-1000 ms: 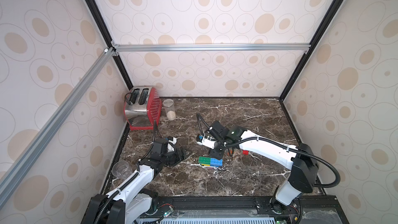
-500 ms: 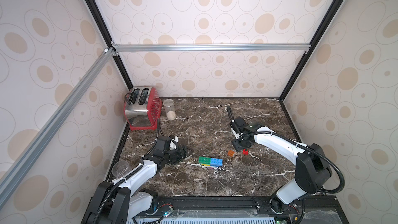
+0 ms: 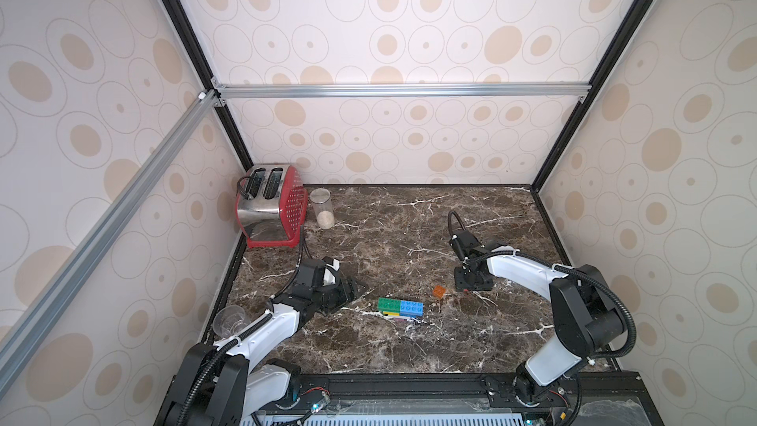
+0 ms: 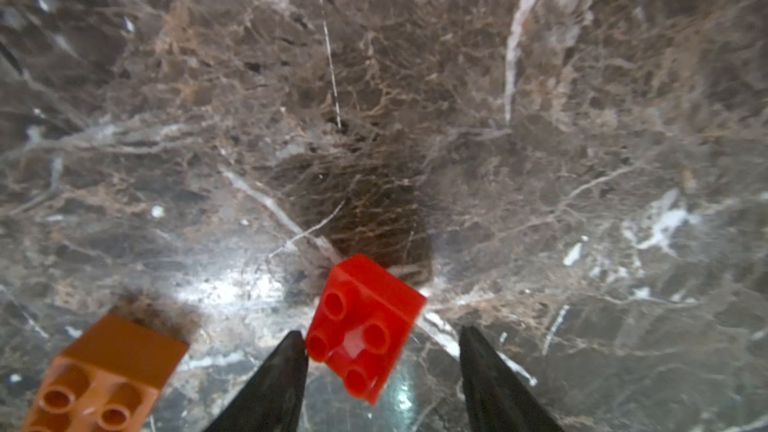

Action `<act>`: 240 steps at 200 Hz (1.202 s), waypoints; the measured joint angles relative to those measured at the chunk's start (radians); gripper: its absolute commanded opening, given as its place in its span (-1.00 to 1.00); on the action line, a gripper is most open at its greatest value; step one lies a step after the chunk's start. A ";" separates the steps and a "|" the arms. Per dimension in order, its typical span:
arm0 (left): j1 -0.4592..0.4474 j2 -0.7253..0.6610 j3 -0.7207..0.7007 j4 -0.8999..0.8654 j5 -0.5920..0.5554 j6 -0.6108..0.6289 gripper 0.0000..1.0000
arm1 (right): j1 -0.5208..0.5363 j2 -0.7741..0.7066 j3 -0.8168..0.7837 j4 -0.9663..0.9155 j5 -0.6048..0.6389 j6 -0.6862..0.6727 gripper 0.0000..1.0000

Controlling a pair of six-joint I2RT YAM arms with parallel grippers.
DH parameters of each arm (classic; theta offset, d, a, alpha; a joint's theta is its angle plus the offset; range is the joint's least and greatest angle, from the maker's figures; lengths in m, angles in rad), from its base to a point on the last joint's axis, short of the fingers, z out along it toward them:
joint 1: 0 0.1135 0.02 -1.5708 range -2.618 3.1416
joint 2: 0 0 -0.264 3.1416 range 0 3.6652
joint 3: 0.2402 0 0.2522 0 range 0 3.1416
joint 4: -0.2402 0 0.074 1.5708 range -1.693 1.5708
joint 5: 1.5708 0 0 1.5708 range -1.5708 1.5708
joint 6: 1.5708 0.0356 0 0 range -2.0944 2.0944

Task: Assemble a heart with lego
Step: Pick up the lego brick from the center of the board.

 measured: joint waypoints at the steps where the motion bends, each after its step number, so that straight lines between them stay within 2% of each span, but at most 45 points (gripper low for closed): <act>1: 0.000 0.000 0.000 0.000 0.000 0.000 0.62 | 0.000 0.000 -0.002 0.002 -0.003 0.001 0.21; 69: 0.000 0.004 0.000 0.000 -0.003 0.001 0.62 | -0.003 0.012 -0.013 0.050 -0.054 0.016 0.21; 133: 0.000 0.010 0.000 0.000 -0.004 0.004 0.63 | -0.006 0.045 0.002 0.049 -0.024 0.013 -0.13; 212: 0.000 0.010 0.000 0.000 -0.004 0.004 0.63 | -0.006 0.049 0.024 0.038 -0.005 -0.010 -0.14; 240: 0.000 0.010 0.000 0.000 -0.004 0.004 0.63 | -0.006 0.049 0.027 0.039 -0.006 -0.015 -0.27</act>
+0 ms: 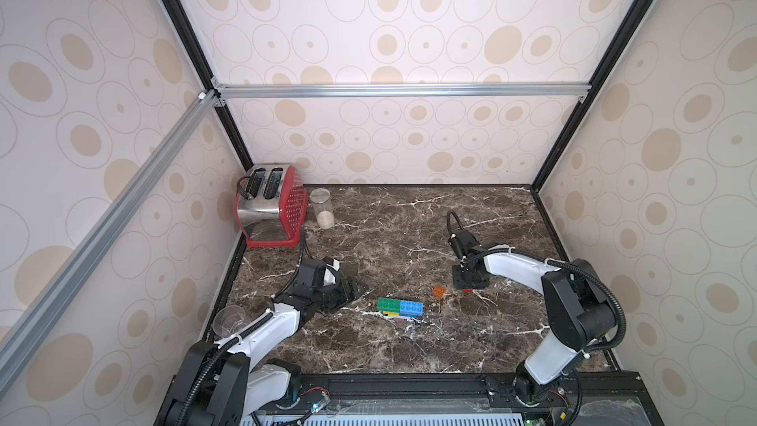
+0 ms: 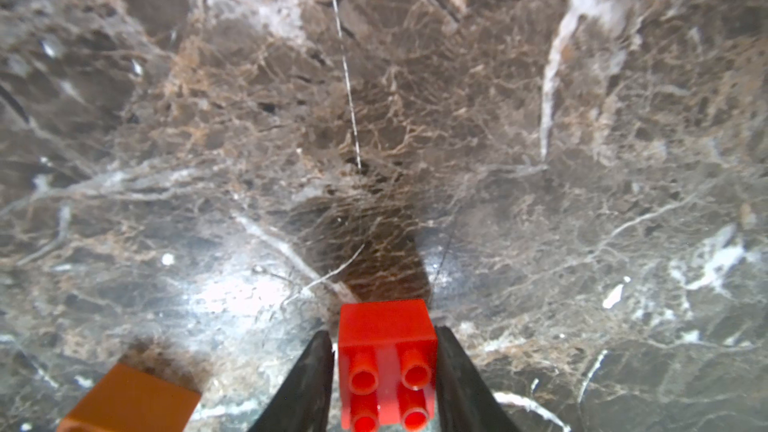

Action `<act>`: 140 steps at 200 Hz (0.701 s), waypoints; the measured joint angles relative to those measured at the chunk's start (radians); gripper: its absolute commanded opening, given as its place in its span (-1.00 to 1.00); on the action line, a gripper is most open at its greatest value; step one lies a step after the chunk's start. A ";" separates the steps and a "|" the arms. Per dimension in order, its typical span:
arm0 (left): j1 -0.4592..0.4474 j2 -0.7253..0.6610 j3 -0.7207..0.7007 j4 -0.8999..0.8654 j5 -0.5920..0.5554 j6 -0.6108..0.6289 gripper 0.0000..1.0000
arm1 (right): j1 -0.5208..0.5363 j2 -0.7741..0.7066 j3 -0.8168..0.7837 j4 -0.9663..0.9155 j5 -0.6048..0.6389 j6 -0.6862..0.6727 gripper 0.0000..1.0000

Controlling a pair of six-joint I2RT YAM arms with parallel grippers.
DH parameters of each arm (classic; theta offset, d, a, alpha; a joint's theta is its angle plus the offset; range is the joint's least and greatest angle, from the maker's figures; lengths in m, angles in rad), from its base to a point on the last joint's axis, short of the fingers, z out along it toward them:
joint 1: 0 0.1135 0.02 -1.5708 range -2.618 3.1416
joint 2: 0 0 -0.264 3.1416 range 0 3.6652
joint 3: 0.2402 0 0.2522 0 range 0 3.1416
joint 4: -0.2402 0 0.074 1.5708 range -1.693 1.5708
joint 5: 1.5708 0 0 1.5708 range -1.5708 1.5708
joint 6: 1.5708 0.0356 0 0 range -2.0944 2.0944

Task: Assemble a heart with lego
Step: Pick up the lego brick from the center of the board.

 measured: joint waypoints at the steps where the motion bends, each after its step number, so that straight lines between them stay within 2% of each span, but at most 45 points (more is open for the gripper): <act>1: 0.000 0.000 0.000 0.000 0.000 0.000 0.63 | 0.000 0.000 0.000 0.000 0.000 -0.001 -0.27; 29: 0.000 -0.001 0.000 0.000 0.000 0.000 0.63 | 0.000 0.000 0.001 0.000 -0.003 -0.003 -0.38; 82: 0.000 -0.029 0.000 -0.029 0.010 0.008 0.68 | -0.001 -0.006 0.008 -0.008 -0.039 -0.067 -0.42; 115: -0.001 -0.047 0.000 -0.042 0.058 0.014 0.64 | 0.016 -0.085 0.046 -0.040 -0.105 -0.224 -0.41; 140: -0.008 -0.064 0.000 -0.044 0.087 0.015 0.60 | 0.109 -0.182 0.118 -0.063 -0.140 -0.411 -0.38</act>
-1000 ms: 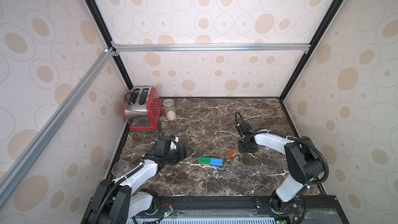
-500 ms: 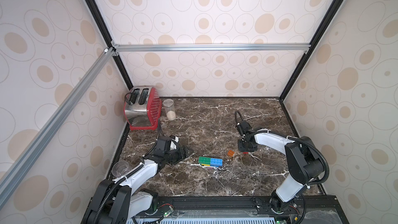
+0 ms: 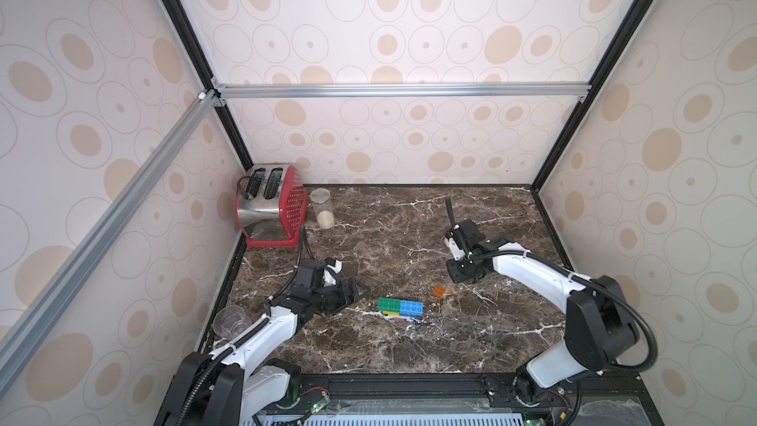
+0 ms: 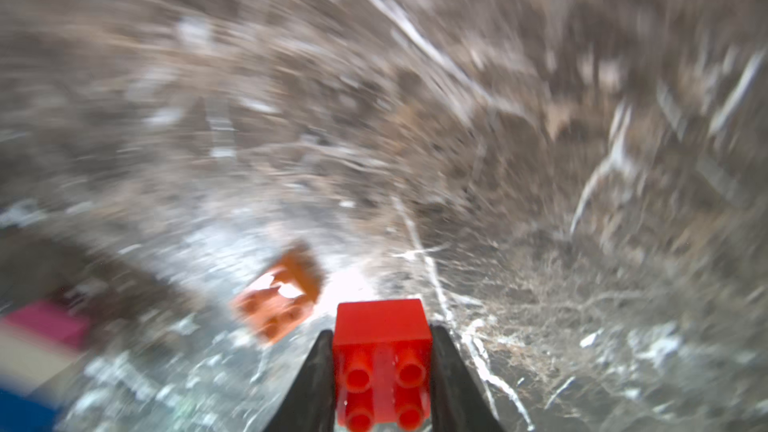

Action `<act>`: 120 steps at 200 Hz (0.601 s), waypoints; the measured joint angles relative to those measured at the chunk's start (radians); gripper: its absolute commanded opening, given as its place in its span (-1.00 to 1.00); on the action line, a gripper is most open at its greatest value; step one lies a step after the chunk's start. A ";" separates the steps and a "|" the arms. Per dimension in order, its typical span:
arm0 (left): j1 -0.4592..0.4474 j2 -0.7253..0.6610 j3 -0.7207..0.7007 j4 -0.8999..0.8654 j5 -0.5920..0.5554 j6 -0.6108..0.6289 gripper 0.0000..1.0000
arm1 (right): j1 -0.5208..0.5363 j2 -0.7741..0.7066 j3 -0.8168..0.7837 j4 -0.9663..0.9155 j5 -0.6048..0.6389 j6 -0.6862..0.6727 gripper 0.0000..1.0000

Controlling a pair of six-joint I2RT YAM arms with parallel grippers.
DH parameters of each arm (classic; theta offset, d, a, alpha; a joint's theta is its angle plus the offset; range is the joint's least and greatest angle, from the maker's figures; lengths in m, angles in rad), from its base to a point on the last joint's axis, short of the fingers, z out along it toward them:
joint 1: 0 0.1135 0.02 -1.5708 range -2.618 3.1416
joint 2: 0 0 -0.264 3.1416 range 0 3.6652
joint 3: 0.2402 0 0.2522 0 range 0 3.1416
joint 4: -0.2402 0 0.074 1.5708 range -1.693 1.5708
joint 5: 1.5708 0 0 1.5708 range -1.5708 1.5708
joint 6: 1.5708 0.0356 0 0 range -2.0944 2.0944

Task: Assemble a heart with lego
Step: Pick up the lego brick from the center of the board, then assemble the lego brick with the lego brick.

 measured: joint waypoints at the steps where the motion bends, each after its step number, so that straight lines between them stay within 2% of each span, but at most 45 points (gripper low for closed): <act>1: -0.001 0.000 0.000 0.000 0.001 0.000 0.60 | 0.007 -0.004 0.005 0.000 -0.003 -0.010 -0.38; 30: -0.026 0.001 0.000 0.019 0.023 -0.011 0.58 | 0.147 -0.029 0.101 -0.021 -0.076 -0.205 -0.36; 71: -0.042 0.001 -0.003 0.055 0.027 -0.035 0.49 | 0.277 0.079 0.238 -0.095 -0.125 -0.398 -0.35; 120: -0.043 -0.002 -0.049 0.113 0.024 -0.077 0.42 | 0.383 0.241 0.346 -0.219 -0.108 -0.492 -0.41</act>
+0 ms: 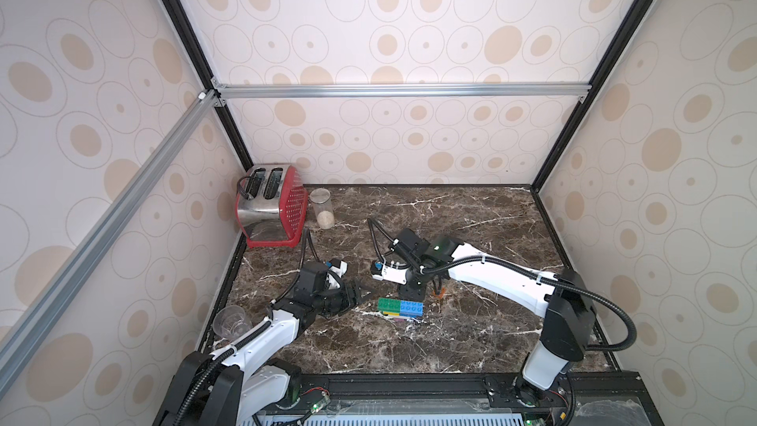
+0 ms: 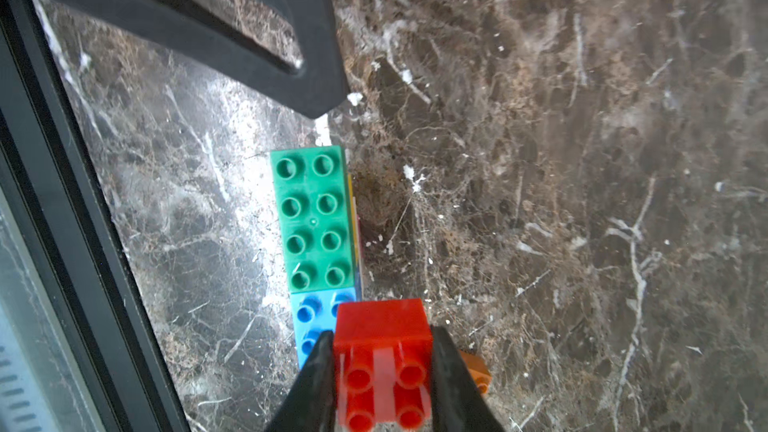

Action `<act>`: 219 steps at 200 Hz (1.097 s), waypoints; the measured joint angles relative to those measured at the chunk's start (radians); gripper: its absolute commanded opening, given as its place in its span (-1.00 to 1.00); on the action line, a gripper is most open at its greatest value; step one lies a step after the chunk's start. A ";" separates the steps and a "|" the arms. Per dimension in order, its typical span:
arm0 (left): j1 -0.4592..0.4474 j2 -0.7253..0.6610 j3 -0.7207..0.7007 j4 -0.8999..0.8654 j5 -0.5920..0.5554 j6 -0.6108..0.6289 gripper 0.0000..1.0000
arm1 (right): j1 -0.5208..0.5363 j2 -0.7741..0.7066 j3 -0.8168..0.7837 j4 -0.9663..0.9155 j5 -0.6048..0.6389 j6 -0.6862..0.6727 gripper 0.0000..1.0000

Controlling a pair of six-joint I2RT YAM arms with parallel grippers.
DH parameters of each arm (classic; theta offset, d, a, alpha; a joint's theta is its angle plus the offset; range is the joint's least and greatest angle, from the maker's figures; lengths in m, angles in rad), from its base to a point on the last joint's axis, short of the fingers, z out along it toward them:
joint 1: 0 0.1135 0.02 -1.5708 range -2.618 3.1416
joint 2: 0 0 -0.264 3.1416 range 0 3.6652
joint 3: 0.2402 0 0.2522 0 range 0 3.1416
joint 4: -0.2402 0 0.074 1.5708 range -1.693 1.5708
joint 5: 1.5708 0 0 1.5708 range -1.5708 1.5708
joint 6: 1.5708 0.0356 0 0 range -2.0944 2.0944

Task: Assemble a heart with lego
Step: Assemble the lego brick with the lego brick.

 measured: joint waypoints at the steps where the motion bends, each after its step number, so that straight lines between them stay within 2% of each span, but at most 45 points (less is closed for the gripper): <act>1: 0.000 0.000 -0.001 0.000 0.000 0.000 0.42 | 0.001 0.002 0.001 -0.002 0.001 0.000 -0.41; 82: 0.000 0.004 -0.006 0.023 -0.001 -0.006 0.42 | 0.047 0.005 0.022 -0.112 0.025 0.001 -0.40; 219: 0.000 0.005 -0.006 0.020 -0.010 -0.005 0.42 | 0.052 0.033 0.020 -0.079 0.018 0.069 -0.39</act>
